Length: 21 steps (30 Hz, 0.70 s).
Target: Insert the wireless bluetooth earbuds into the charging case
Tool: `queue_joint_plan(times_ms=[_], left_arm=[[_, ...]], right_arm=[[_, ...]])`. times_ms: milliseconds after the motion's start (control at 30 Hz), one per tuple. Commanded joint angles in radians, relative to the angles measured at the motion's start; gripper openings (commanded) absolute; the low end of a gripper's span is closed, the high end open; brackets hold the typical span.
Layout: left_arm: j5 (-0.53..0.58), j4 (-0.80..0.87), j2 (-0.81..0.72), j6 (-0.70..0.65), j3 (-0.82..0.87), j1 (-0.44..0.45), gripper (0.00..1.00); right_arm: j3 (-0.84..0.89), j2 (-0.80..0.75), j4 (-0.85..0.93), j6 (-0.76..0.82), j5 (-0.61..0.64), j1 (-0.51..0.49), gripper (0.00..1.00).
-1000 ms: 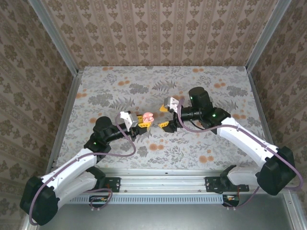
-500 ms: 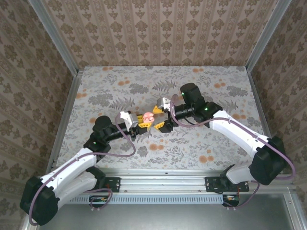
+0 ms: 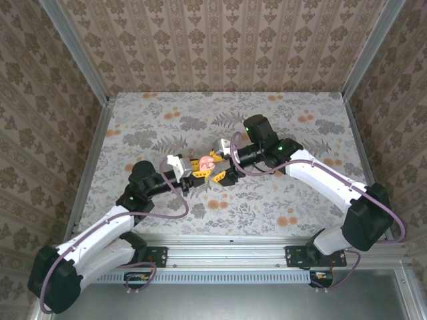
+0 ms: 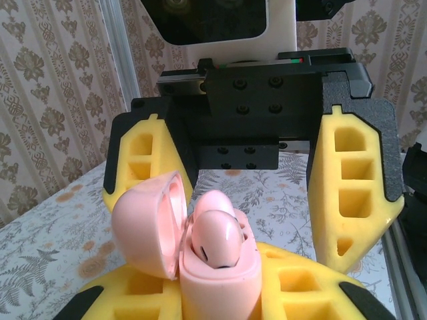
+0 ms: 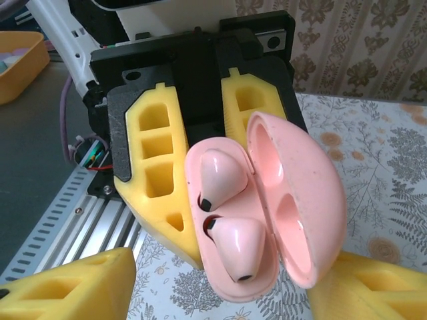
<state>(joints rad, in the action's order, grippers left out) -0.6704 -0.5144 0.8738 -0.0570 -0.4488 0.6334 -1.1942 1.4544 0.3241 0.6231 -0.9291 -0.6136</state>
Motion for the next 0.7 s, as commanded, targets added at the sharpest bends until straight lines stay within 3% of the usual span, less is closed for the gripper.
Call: queue_joint_plan(times_ms=[0,267,667], left_arm=[[-0.017,-0.004,-0.008,-0.021,-0.022,0.003,0.07],[-0.013,-0.004,0.005,-0.021,-0.012,0.005,0.07],[-0.034,-0.004,0.034,-0.029,-0.033,0.018,0.07]], right_arm=[[-0.026,-0.017,0.031,0.055,-0.038,-0.005,0.65],[0.066,-0.126,-0.124,0.018,0.034,0.003,0.62],[0.108,-0.194,-0.111,0.027,0.105,0.032,0.58]])
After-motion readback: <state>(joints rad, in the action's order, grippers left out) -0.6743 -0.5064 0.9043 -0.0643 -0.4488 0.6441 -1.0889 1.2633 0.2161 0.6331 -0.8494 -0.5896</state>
